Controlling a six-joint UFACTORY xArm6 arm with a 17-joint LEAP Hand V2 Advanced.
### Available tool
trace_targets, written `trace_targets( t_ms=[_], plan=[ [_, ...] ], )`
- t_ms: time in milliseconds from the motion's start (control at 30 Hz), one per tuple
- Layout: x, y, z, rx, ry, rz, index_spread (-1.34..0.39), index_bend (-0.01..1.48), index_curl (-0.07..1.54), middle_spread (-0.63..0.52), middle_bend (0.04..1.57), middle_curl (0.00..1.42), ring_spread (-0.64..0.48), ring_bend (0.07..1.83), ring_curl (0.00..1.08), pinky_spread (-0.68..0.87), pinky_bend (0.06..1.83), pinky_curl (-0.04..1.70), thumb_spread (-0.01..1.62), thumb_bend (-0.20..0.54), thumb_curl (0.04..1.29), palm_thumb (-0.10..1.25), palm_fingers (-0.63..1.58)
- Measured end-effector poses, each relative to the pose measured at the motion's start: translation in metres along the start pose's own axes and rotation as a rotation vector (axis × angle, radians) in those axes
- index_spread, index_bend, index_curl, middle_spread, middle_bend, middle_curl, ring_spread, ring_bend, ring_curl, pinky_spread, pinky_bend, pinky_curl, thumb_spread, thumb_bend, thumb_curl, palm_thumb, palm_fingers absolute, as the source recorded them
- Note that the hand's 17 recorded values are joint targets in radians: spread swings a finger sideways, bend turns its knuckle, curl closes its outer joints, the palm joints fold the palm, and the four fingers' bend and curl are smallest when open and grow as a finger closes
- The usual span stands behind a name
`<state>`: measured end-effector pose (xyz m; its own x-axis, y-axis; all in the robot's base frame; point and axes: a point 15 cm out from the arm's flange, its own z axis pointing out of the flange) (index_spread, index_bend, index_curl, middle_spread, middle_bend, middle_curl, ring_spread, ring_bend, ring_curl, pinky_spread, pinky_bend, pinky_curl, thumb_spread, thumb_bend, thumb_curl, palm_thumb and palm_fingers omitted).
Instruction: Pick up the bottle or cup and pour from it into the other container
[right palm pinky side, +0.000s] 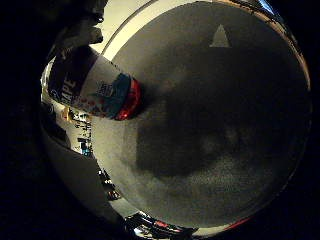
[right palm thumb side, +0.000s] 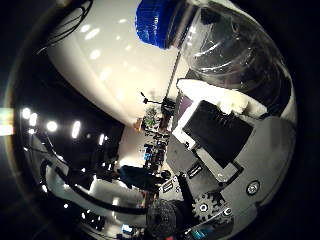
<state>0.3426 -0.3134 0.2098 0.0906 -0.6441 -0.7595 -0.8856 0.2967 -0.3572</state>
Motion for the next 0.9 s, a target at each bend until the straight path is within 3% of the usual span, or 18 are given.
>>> trace_targets(
  t_ms=[233,467,900],
  plan=[
    [-0.01,-0.008,-0.01,0.014,0.021,-0.036,-0.3,1.01,0.95,-0.2,1.19,0.92,-0.23,1.36,0.66,-0.22,1.51,0.46,0.59,-0.017,0.75,1.09,1.03],
    [-0.028,-0.016,-0.023,0.017,0.061,-0.076,-0.27,1.11,0.97,-0.18,1.28,0.96,-0.24,1.36,0.74,-0.22,1.44,0.55,0.42,-0.014,0.84,1.14,1.02],
    [-0.106,-0.04,-0.038,-0.042,0.214,-0.132,-0.23,1.18,0.95,-0.17,1.32,0.97,-0.26,1.35,0.85,-0.22,1.38,0.74,0.25,-0.016,0.92,1.16,1.01]
  ],
)
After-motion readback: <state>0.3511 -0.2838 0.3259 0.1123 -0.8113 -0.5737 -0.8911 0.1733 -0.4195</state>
